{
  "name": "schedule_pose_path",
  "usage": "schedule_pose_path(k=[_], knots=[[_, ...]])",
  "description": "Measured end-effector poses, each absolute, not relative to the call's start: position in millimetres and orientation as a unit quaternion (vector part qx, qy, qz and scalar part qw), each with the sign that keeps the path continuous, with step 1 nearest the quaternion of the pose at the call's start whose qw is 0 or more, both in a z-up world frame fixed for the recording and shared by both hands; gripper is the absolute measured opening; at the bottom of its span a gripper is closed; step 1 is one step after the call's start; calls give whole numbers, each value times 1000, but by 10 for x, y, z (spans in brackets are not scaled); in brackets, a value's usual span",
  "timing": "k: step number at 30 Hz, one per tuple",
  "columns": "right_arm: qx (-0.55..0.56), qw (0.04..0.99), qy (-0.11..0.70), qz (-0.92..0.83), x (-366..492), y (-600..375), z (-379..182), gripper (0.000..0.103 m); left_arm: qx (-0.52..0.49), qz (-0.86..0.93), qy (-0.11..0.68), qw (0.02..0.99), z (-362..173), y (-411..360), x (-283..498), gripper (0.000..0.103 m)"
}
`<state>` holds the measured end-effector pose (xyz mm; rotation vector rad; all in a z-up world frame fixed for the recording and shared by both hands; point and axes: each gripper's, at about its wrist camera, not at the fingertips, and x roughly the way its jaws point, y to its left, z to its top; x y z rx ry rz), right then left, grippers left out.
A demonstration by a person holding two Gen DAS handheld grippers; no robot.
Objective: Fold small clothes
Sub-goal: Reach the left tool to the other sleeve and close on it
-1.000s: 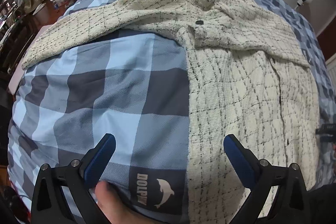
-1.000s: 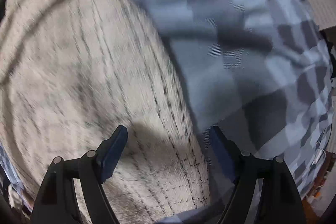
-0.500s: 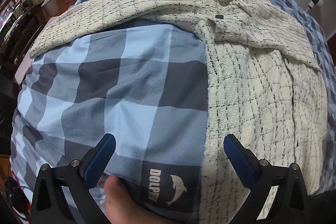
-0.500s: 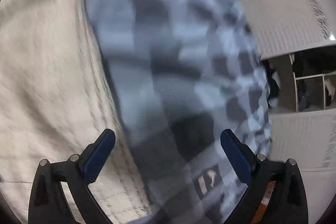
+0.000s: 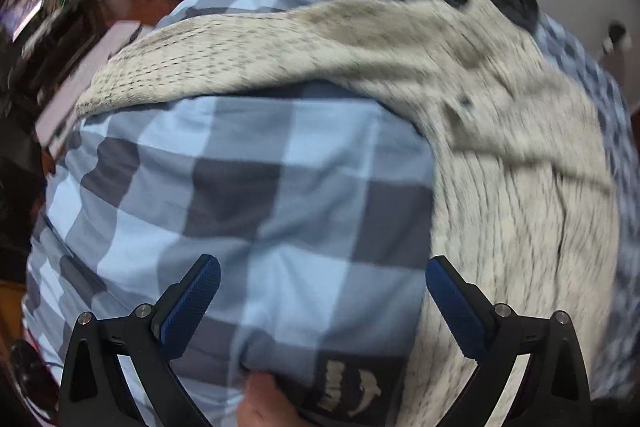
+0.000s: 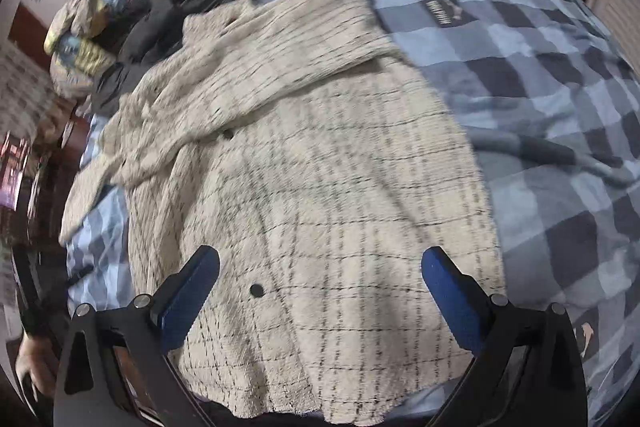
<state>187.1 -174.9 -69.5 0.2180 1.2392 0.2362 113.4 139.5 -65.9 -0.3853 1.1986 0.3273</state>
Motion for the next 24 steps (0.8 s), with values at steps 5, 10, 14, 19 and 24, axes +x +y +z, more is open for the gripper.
schedule_pose_path(k=[5, 10, 14, 19, 24], knots=[[152, 800, 568, 116, 1786, -1801, -612, 99, -159, 213, 537, 801, -637, 2123, 1231, 103], [115, 783, 594, 148, 1773, -1609, -615, 99, -150, 270, 534, 788, -798, 2984, 1152, 103], [79, 783, 599, 150, 1800, -1507, -689, 99, -211, 301, 523, 769, -938, 3685, 1052, 103], [69, 771, 617, 139, 1866, -1515, -793, 99, -332, 337, 475, 742, -1094, 4408, 906, 103], [54, 769, 625, 123, 1909, -1503, -833, 99, -370, 344, 460, 730, -1279, 4754, 998, 103]])
